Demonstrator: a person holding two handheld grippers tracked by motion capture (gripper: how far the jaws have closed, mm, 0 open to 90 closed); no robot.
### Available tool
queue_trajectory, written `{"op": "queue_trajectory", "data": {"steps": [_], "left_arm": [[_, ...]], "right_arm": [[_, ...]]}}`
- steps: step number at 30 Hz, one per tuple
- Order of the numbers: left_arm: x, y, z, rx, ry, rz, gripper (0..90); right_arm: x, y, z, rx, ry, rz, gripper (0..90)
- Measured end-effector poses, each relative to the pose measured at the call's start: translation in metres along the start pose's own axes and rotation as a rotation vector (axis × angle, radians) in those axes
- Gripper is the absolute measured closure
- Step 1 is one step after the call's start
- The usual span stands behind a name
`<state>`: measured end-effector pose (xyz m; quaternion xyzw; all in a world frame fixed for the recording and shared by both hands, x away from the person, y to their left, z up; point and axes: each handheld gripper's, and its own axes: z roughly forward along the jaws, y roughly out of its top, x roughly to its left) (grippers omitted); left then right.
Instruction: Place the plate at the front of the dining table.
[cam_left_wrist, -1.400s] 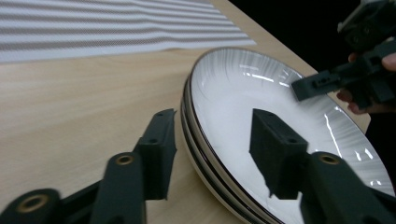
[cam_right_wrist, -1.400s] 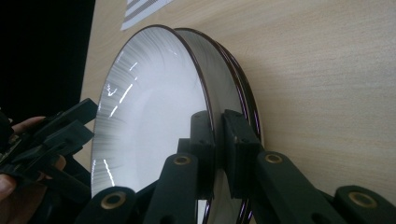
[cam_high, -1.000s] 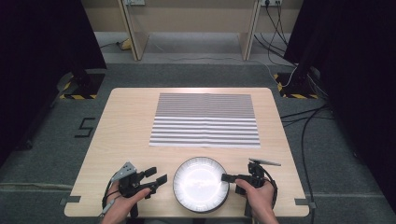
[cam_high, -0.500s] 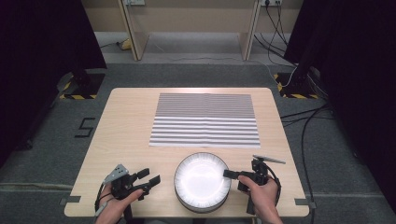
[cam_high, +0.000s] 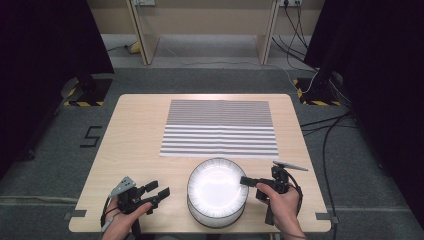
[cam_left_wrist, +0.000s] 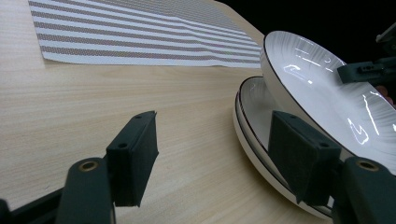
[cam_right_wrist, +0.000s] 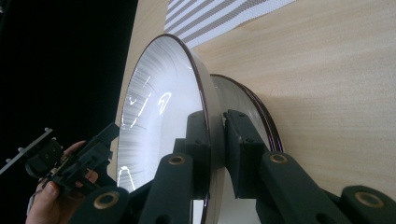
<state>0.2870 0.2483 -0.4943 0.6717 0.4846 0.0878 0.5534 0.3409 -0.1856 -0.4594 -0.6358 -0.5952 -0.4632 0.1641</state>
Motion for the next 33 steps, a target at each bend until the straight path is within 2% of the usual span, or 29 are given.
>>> {"op": "queue_trajectory", "data": {"steps": [8, 33], "left_arm": [[0.001, -0.004, 0.002, 0.014, 0.001, -0.006, 32.3], [0.002, -0.005, 0.001, 0.013, -0.002, -0.015, 31.8]], "right_arm": [[0.005, 0.008, -0.001, -0.015, 0.001, -0.007, 79.9], [0.017, 0.032, 0.002, -0.047, 0.013, -0.012, 79.6]]}}
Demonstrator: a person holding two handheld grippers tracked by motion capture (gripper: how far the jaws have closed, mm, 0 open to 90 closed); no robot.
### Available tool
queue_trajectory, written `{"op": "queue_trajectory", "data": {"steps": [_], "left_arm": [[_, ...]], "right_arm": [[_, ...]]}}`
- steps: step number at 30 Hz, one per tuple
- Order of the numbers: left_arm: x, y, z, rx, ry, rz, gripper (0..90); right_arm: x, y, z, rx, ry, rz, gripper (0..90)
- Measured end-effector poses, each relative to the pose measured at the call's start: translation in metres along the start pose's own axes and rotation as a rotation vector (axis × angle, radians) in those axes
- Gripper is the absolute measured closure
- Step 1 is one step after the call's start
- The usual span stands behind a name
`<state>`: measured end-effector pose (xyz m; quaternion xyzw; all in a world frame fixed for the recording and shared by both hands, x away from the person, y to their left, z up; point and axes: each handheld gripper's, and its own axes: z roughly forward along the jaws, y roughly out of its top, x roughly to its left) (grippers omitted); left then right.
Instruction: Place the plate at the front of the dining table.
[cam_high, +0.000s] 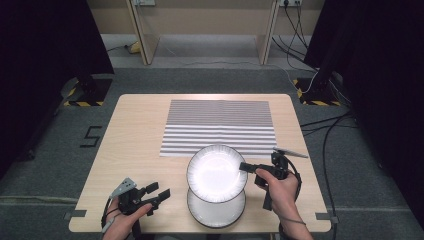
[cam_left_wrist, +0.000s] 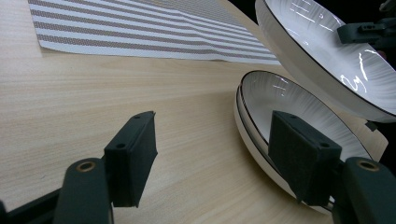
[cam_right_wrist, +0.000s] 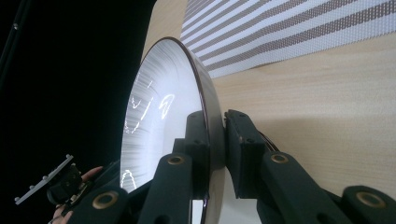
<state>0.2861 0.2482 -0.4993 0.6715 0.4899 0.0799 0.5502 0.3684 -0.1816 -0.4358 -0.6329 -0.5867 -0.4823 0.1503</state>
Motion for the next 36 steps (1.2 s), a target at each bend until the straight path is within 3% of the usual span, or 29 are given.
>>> {"op": "queue_trajectory", "data": {"steps": [36], "left_arm": [[-0.001, 0.001, 0.000, -0.001, -0.006, -0.003, 31.4]], "right_arm": [[0.014, 0.029, 0.004, -0.035, 0.000, -0.007, 78.7]]}}
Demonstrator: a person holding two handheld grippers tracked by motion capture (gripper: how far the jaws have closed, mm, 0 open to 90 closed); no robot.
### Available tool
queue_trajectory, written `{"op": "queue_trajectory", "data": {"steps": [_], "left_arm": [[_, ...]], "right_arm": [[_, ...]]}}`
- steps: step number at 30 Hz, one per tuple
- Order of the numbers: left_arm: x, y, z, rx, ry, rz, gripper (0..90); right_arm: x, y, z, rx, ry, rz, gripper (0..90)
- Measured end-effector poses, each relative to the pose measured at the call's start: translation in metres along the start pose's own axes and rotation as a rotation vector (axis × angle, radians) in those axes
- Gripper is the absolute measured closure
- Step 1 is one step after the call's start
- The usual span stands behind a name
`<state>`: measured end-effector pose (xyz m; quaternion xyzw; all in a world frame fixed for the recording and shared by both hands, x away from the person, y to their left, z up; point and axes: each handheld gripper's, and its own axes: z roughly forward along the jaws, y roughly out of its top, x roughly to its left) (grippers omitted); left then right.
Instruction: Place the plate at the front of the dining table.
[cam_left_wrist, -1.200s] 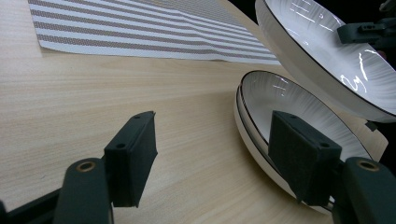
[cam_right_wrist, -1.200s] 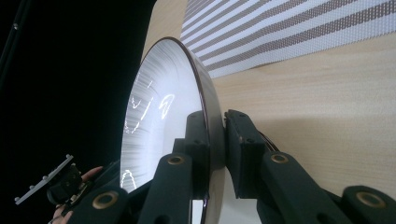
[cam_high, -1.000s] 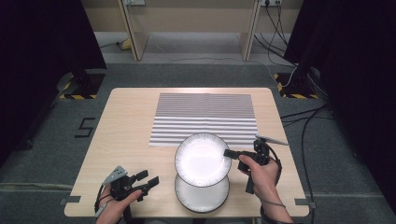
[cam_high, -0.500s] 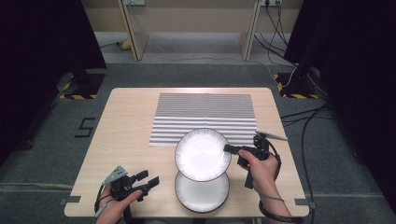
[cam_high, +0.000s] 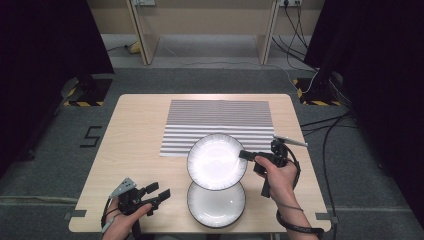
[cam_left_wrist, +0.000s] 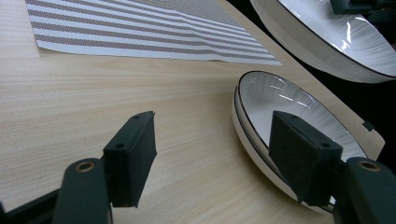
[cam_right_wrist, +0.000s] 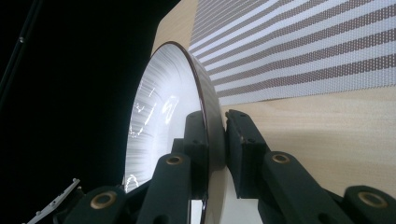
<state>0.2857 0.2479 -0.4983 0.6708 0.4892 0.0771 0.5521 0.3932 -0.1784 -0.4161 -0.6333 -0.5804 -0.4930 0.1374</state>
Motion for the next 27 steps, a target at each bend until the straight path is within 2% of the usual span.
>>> {"op": "queue_trajectory", "data": {"steps": [27], "left_arm": [[0.003, 0.001, -0.001, -0.006, 0.006, -0.007, 31.4]], "right_arm": [[0.006, 0.011, 0.011, -0.013, -0.006, -0.005, 78.1]]}}
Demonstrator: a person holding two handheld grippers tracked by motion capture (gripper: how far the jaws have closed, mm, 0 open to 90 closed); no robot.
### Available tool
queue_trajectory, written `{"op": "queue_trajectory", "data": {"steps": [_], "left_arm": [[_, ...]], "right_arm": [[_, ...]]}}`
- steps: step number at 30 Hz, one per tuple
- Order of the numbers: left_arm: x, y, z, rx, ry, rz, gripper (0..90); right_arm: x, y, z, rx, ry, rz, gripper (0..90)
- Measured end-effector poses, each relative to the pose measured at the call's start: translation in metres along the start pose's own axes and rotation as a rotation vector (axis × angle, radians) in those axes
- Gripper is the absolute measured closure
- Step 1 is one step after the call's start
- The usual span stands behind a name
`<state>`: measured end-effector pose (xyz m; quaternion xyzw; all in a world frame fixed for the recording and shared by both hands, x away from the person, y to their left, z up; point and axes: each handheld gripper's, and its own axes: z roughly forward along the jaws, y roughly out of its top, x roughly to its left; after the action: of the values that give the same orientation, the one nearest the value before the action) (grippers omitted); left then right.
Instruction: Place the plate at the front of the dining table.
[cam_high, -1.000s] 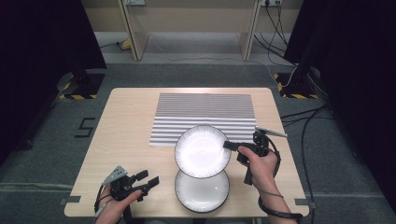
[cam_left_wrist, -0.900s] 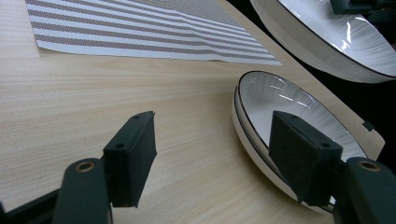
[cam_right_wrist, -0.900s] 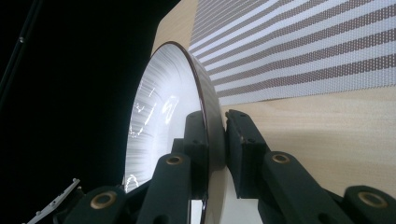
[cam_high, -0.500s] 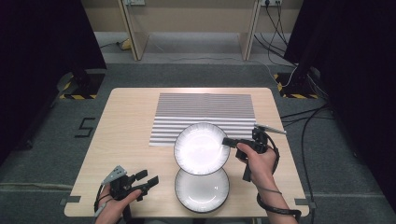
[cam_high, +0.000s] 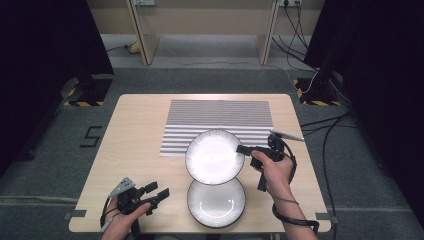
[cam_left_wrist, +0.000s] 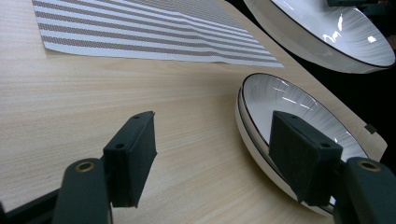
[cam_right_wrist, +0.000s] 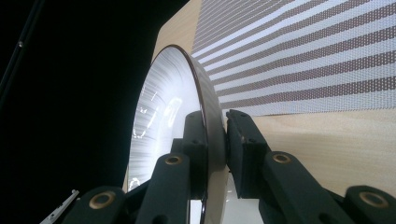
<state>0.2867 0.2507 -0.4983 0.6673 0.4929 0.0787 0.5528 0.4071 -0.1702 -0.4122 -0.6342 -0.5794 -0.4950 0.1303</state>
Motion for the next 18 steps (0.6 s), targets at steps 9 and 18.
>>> {"op": "queue_trajectory", "data": {"steps": [9, 18], "left_arm": [[0.000, 0.000, 0.000, 0.002, -0.003, -0.002, 31.4], [0.000, 0.000, 0.000, 0.004, -0.003, -0.001, 31.4]], "right_arm": [[0.000, 0.006, 0.001, -0.012, -0.004, 0.004, 78.1], [0.001, 0.012, 0.002, -0.019, -0.005, 0.010, 78.1]]}}
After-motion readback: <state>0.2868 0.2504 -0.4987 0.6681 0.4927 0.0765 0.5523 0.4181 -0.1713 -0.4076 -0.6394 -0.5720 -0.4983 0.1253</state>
